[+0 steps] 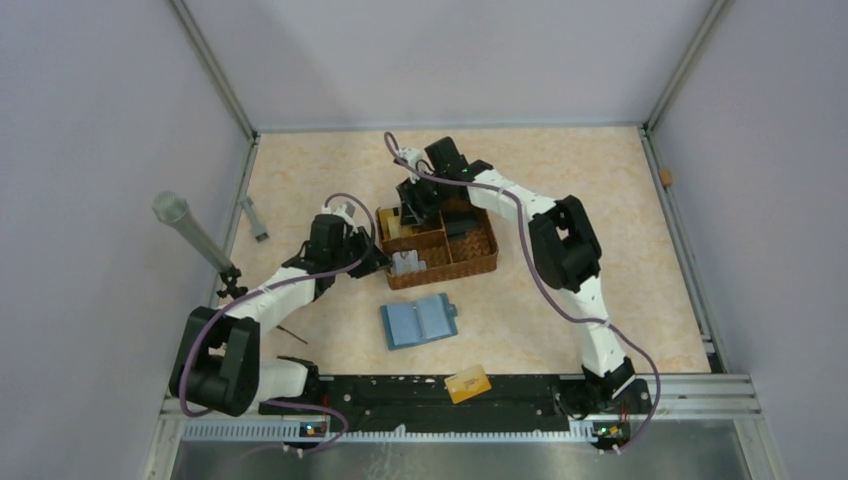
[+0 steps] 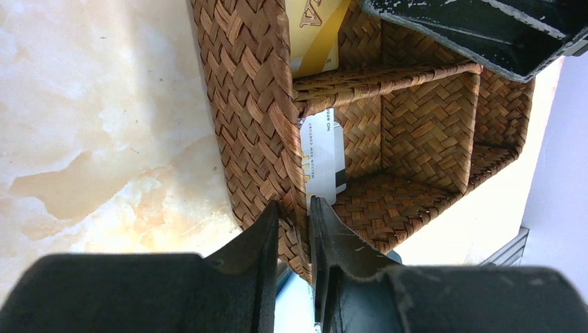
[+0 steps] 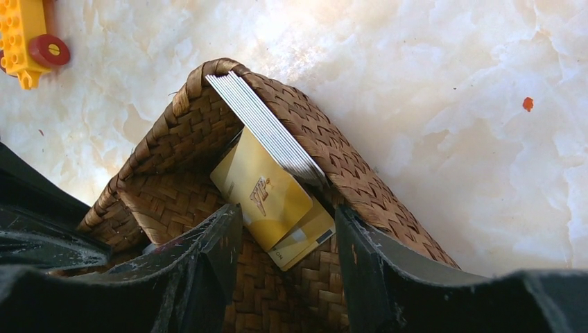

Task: Put the credit cards into the card holder
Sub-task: Pick up the credit card from the storage box.

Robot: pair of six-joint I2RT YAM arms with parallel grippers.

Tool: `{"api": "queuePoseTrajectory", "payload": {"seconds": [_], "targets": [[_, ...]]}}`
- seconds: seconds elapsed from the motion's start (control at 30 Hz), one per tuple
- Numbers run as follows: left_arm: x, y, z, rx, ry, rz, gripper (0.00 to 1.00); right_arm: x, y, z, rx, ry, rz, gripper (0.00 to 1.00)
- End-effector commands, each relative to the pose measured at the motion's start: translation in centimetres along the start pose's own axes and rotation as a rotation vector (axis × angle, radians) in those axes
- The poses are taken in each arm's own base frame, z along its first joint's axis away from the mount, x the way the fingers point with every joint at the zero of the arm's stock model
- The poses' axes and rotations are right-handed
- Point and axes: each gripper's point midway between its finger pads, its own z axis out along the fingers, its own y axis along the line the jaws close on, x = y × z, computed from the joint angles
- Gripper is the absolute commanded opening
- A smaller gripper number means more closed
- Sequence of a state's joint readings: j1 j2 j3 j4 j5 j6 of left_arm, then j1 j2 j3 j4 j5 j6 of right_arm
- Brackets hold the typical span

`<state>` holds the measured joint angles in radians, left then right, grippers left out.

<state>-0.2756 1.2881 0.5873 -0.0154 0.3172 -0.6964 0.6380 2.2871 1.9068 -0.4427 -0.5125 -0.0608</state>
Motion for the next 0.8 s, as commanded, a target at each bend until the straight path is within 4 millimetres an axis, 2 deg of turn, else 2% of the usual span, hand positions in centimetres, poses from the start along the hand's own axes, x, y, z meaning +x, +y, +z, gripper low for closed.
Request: {"api": "queuePoseTrajectory", "payload": {"seconds": [0.0,0.23,0.5,0.63,0.77], "targets": [[-0.3,-0.4,0.2,0.022,0.009,0.034,0.23,0.9,-0.9,1.7,0.014,0.022,0.012,0.53],[-0.1,-0.3,0.5,0.018,0.02,0.034,0.14,1.0,0.2,2.5,-0.027,0.027,0.004,0.51],[-0.2,-0.3,0.4,0.017,0.013,0.032,0.12,0.1,0.6,1.9,-0.024,-0.001,0.013,0.34],[-0.4,-0.2,0.3,0.012,0.005,0.031,0.12,-0.2,0.4,1.2,0.008,-0.018,0.015,0.17],[-0.3,-0.1,0.3,0.005,0.005,0.03,0.12,-0.6,0.5,0.6,0.012,-0.03,0.01,0.13]]}}
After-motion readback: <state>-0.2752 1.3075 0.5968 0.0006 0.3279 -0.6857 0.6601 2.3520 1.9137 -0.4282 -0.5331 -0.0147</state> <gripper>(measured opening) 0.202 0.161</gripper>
